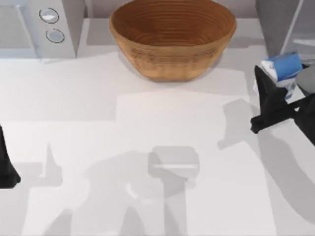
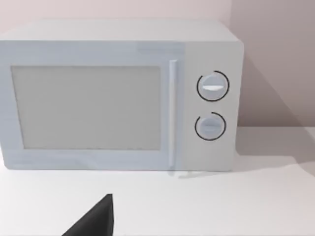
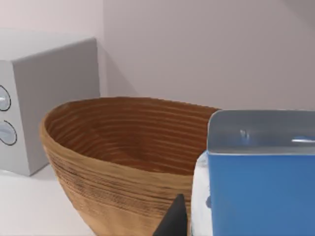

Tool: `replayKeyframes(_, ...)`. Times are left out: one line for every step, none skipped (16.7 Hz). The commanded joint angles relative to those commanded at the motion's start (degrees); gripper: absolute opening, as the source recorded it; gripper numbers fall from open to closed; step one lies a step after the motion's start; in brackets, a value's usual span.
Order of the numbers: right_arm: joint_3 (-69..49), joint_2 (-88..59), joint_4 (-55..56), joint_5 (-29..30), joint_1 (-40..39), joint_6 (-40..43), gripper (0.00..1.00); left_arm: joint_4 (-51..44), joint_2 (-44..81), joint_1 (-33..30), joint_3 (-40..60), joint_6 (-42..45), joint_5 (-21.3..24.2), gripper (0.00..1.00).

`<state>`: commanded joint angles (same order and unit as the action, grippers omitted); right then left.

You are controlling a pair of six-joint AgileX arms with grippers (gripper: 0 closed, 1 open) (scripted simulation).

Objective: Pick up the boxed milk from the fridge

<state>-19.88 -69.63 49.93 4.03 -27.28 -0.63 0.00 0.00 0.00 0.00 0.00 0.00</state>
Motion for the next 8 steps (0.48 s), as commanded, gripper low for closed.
replayKeyframes(-0.74,-2.89,1.96,0.19,-1.10,-0.06,0.00,0.00,0.00,0.00,0.00,0.00,0.00,1.00)
replayKeyframes(-1.48,-5.78,3.93,0.39,-2.18,-0.08,0.00,0.00,0.00,0.00,0.00,0.00,0.00,1.00)
replayKeyframes(-2.23,-8.67,5.90,0.61,-3.25,-0.10,0.00,0.00,0.00,0.00,0.00,0.00,0.00,1.00)
replayKeyframes(-3.07,-11.46,7.97,0.76,-4.38,-0.13,0.00,0.00,0.00,0.00,0.00,0.00,0.00,1.00)
replayKeyframes(-3.92,-14.23,10.04,0.90,-5.53,-0.15,0.00,0.00,0.00,0.00,0.00,0.00,0.00,1.00)
replayKeyframes(-4.81,-16.98,12.16,1.02,-6.69,-0.15,0.00,0.00,0.00,0.00,0.00,0.00,0.00,1.00)
replayKeyframes(-5.68,-19.74,14.26,1.15,-7.85,-0.15,0.00,0.00,0.00,0.00,0.00,0.00,0.00,1.00)
replayKeyframes(-6.55,-22.53,16.37,1.30,-9.00,-0.15,0.00,0.00,0.00,0.00,0.00,0.00,0.00,1.00)
